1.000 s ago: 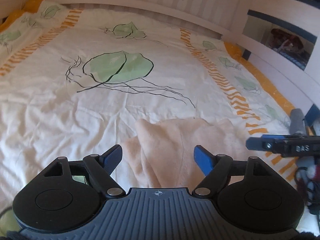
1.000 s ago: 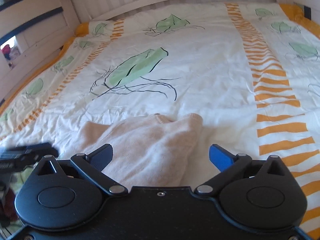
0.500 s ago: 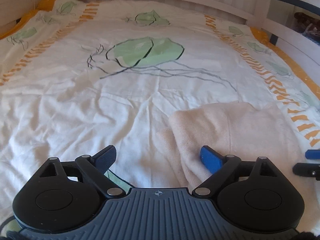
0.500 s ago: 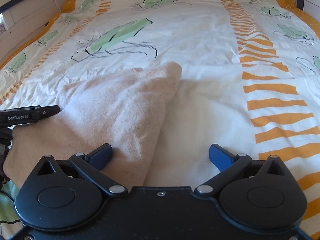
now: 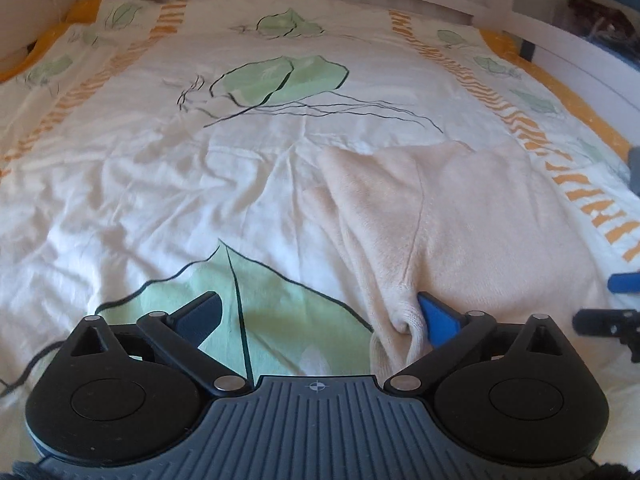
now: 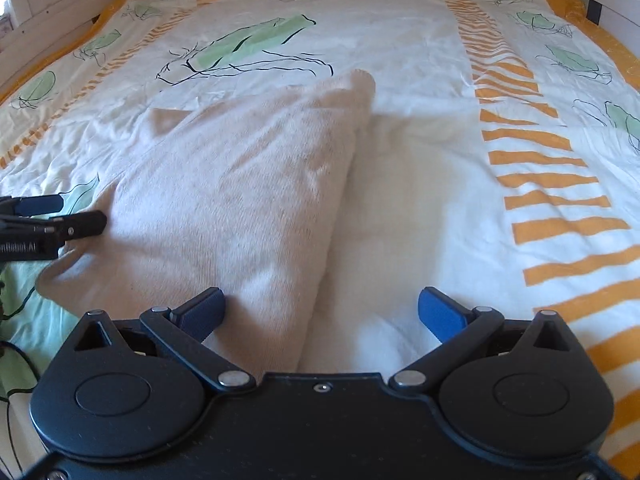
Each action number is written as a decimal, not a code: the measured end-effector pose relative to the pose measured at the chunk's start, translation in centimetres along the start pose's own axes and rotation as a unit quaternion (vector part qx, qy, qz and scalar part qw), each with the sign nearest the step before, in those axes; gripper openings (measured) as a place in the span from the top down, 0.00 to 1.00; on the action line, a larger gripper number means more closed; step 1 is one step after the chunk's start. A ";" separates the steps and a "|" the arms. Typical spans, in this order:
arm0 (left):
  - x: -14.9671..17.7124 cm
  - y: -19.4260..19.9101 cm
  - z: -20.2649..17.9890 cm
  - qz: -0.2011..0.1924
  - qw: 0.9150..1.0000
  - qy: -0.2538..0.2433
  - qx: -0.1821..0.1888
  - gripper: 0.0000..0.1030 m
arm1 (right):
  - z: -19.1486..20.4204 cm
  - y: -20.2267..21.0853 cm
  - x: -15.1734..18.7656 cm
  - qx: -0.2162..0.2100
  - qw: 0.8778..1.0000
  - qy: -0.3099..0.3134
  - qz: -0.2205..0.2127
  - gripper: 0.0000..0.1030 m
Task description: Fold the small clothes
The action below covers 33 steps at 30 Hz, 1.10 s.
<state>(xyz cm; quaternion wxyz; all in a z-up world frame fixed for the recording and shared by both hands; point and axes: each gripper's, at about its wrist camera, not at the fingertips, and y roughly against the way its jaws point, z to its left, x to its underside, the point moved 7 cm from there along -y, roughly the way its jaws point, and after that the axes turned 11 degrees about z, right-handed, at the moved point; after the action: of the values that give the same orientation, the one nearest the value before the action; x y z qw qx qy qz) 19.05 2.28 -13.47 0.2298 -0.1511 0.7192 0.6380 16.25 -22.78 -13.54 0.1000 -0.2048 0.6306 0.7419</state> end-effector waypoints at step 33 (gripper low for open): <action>-1.9 1.8 -1.6 -0.067 0.997 0.024 0.013 0.01 | -1.0 4.0 -7.1 0.008 0.993 -0.011 -0.114 0.00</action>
<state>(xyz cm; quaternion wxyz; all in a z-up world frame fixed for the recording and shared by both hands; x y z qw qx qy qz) 19.54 0.85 -10.80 0.2567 -0.2107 0.7211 0.6080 21.21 -23.65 -7.04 0.1922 -0.2665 0.6080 0.7227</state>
